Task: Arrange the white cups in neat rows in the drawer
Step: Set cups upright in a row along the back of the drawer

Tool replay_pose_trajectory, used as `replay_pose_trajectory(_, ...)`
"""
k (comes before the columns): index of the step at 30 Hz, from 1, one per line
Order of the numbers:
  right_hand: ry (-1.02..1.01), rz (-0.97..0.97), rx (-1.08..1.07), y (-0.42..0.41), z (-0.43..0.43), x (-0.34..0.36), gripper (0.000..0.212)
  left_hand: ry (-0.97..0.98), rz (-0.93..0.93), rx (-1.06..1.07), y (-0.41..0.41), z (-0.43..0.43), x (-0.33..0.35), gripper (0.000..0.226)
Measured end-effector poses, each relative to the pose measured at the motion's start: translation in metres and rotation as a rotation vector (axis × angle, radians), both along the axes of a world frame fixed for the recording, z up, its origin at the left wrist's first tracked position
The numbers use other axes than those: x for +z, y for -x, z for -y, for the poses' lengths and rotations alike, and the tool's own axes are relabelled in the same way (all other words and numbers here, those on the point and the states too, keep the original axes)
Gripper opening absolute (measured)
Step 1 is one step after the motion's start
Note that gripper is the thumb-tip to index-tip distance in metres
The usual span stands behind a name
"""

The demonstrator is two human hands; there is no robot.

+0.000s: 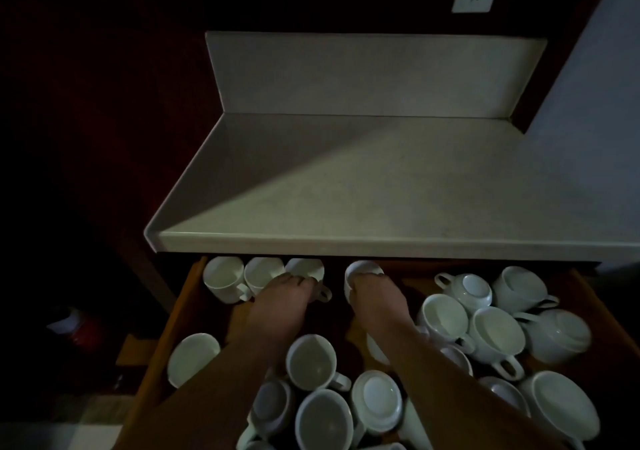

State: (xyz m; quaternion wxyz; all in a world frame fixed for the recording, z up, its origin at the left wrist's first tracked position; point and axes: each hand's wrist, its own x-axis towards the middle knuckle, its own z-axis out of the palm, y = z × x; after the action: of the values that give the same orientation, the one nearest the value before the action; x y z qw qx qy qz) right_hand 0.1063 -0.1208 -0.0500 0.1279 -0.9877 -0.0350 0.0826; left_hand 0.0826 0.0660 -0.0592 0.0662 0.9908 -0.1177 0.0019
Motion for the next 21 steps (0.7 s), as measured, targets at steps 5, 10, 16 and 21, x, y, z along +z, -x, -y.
replay_pose_trajectory(5,-0.066,0.107,0.124,0.003,0.001,-0.007,0.036,0.002,0.020,0.015,0.004,-0.001,0.003,0.033)
replay_pose_trajectory(10,-0.002,0.144,0.161,0.005,0.019,-0.015,0.030,-0.006,0.008,0.026,-0.001,0.001,0.002,0.034)
replay_pose_trajectory(16,-0.035,0.050,0.241,-0.014,0.006,-0.013,0.040,-0.009,-0.003,0.008,-0.006,-0.004,-0.002,0.030)
replay_pose_trajectory(21,-0.058,-0.023,0.290,-0.026,0.011,-0.014,0.042,-0.006,0.028,-0.019,-0.010,-0.008,-0.008,0.026)
